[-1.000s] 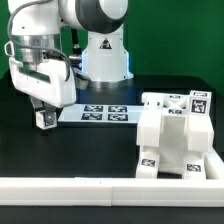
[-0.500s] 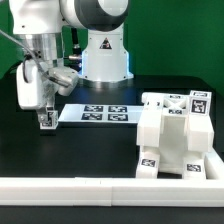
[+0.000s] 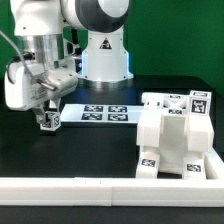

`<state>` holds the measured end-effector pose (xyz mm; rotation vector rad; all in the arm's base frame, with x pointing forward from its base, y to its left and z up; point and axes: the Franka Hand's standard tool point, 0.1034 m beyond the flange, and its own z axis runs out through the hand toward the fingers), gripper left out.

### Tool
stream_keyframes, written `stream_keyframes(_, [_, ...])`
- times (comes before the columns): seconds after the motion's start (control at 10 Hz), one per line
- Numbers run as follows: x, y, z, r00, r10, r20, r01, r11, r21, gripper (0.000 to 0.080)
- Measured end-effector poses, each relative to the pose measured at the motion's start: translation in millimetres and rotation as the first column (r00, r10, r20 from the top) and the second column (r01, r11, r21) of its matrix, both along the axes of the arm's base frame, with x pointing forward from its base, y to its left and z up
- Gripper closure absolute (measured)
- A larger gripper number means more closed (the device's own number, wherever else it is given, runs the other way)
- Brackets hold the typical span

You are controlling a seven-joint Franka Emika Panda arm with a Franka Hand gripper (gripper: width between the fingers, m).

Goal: Assemble chair

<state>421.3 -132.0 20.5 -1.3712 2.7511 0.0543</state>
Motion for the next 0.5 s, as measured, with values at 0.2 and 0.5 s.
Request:
stream_keyframes(0.2, [-4.0,8.4,-5.6,0.942,-0.335,-0.032,0.335,0.942,0.003,0.0515])
stream_keyframes(0.5, [-1.9,12.1,-7.3,0.825,-0.565,-0.018,0.564,0.825,-0.015,0.0515])
